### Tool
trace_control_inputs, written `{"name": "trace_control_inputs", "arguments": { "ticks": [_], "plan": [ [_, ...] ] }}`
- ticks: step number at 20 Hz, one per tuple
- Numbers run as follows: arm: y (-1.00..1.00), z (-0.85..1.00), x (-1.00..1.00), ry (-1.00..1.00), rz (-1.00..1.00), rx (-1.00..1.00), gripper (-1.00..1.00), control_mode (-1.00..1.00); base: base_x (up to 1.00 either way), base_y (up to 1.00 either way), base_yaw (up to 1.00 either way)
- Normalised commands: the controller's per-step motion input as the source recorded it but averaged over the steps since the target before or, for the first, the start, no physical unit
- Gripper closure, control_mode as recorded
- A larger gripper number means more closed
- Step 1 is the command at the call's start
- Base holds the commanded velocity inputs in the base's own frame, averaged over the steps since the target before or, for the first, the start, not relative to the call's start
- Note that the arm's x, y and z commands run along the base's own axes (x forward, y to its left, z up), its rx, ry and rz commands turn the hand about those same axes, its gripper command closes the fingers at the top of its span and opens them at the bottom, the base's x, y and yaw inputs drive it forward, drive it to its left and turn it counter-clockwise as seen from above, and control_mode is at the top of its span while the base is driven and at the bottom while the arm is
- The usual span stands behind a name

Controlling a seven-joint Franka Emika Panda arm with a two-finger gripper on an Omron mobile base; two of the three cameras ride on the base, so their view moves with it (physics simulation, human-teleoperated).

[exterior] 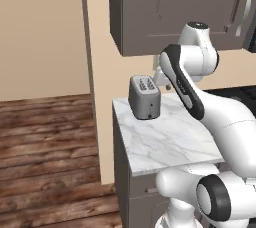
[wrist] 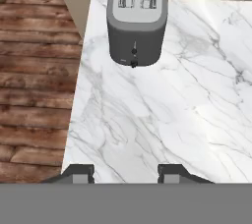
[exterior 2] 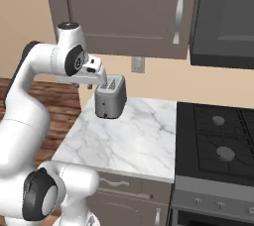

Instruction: Move the mustard and condiment bottle from the cabinet to the dining counter.

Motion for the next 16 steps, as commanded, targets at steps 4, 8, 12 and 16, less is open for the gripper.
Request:
{"name": "trace_control_inputs", "arguments": {
  "ticks": [4,8,12,16],
  "plan": [
    [-0.03,0.00,-0.08,-0.03,0.00,0.01,-1.00,1.00,-0.15,-0.12,0.00],
    [0.00,0.00,0.00,0.00,0.00,0.00,-1.00,1.00,-0.15,-0.47,-0.05],
    [0.00,0.00,0.00,0.00,0.00,0.00,-1.00,1.00,0.00,-0.67,-0.10],
    [0.00,0.00,0.00,0.00,0.00,0.00,-1.00,1.00,0.03,-0.67,-0.10]
  ]
}}
